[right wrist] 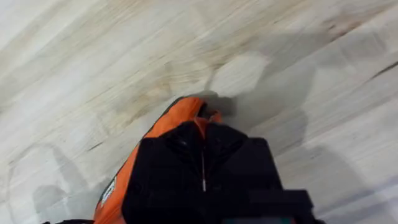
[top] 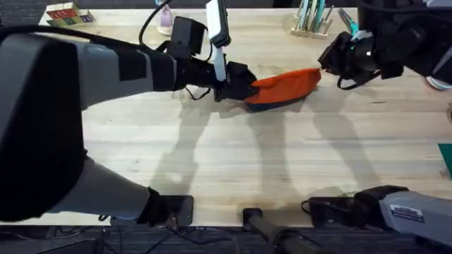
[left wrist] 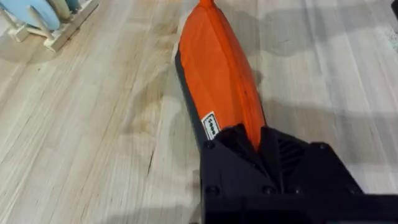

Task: Unzip the bag, pick up the pens from the table one at a time and place them inside, then zip the bag closed.

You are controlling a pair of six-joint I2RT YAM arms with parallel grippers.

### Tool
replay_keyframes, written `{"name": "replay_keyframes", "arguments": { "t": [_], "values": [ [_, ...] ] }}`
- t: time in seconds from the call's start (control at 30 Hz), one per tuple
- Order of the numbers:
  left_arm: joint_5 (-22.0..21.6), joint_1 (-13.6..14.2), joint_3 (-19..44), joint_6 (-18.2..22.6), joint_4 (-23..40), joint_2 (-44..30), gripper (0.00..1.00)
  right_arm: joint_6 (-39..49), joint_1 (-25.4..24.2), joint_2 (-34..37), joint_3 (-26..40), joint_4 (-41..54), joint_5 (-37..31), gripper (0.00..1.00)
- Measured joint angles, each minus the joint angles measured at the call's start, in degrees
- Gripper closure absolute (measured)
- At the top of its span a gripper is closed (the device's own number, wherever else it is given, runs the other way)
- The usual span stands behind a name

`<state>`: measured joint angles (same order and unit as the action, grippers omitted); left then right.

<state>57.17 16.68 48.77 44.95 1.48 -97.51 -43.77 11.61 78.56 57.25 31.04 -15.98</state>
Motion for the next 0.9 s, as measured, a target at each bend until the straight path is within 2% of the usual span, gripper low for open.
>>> {"name": "replay_keyframes", "arguments": {
  "t": [0.17, 0.37, 0.5, 0.9],
  "values": [
    [-0.1, 0.0, 0.0, 0.0, 0.1, 0.0, 0.957, -1.5, -1.7, 2.9, -2.6, -1.9, -0.7, 0.971],
    [0.0, 0.3, 0.0, 0.0, -0.1, -0.1, 0.957, -8.4, -2.7, 7.2, -8.0, -8.6, -0.2, 0.971],
    [0.0, 0.6, 0.0, 0.0, 0.0, -0.1, 0.957, -11.9, -3.2, 9.0, -8.9, -10.2, 1.3, 0.971],
    [-0.1, 0.6, 0.0, 0.0, 0.0, -0.1, 0.957, -12.5, -3.3, 7.2, -10.4, -12.4, 1.3, 0.971]
  ]
}}
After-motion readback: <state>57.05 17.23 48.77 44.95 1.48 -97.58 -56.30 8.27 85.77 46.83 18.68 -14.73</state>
